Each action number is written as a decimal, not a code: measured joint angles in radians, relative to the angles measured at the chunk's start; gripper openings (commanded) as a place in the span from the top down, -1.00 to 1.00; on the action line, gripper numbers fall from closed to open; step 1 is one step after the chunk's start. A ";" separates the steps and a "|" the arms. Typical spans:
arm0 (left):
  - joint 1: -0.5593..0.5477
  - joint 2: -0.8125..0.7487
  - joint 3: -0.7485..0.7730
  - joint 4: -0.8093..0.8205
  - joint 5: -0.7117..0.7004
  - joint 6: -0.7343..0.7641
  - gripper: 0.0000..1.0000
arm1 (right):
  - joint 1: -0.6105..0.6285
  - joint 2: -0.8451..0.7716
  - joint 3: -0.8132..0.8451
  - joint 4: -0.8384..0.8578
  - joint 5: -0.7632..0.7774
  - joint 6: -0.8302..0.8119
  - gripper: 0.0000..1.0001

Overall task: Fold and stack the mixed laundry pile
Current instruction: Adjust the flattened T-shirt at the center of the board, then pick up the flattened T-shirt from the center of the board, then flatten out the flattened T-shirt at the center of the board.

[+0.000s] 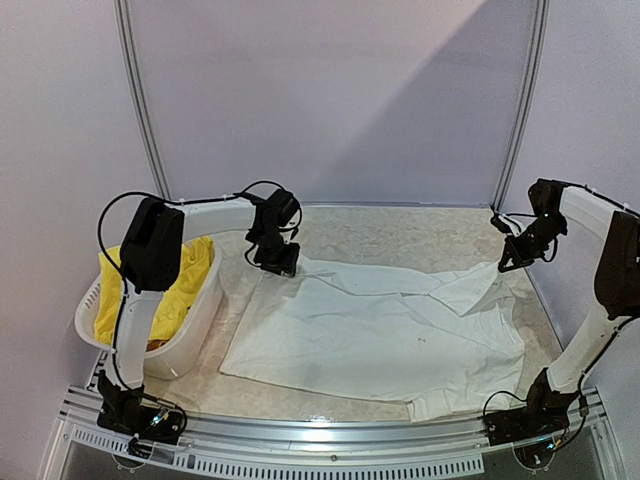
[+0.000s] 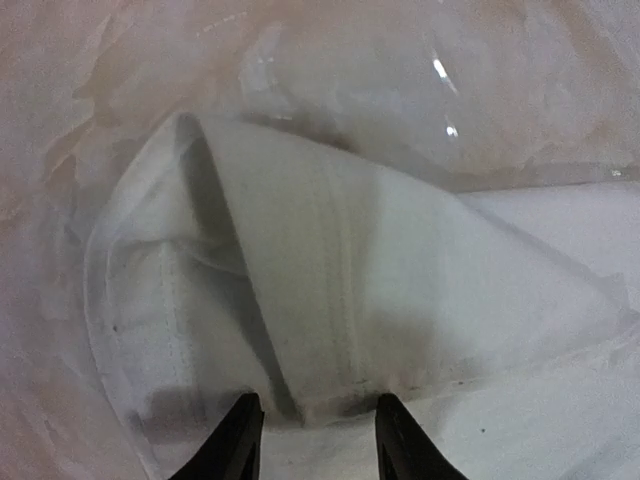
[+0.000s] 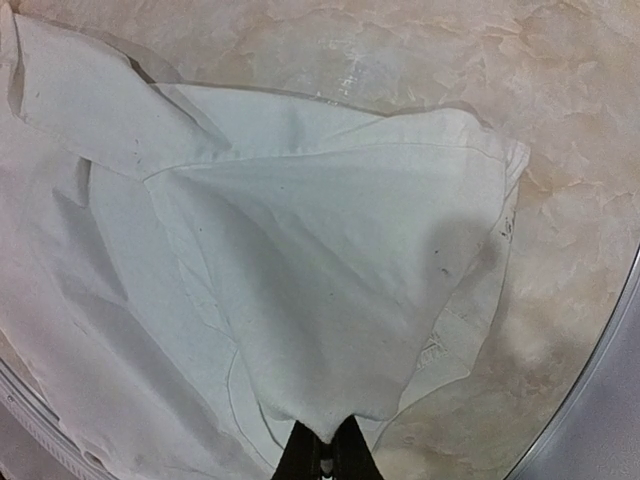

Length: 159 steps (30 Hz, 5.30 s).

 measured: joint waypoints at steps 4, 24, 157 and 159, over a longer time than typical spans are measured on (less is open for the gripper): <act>0.006 0.018 0.021 0.009 0.000 -0.006 0.43 | 0.000 0.000 -0.006 0.002 -0.005 0.000 1.00; 0.006 -0.124 0.074 -0.053 -0.023 0.024 1.00 | -0.007 0.006 0.146 0.012 0.023 0.045 1.00; -0.117 -0.440 0.645 -0.294 -0.174 0.123 1.00 | -0.163 0.084 1.022 0.051 -0.001 0.227 1.00; -0.118 -0.471 0.636 -0.287 -0.171 0.134 1.00 | -0.163 0.059 1.020 0.063 -0.001 0.228 1.00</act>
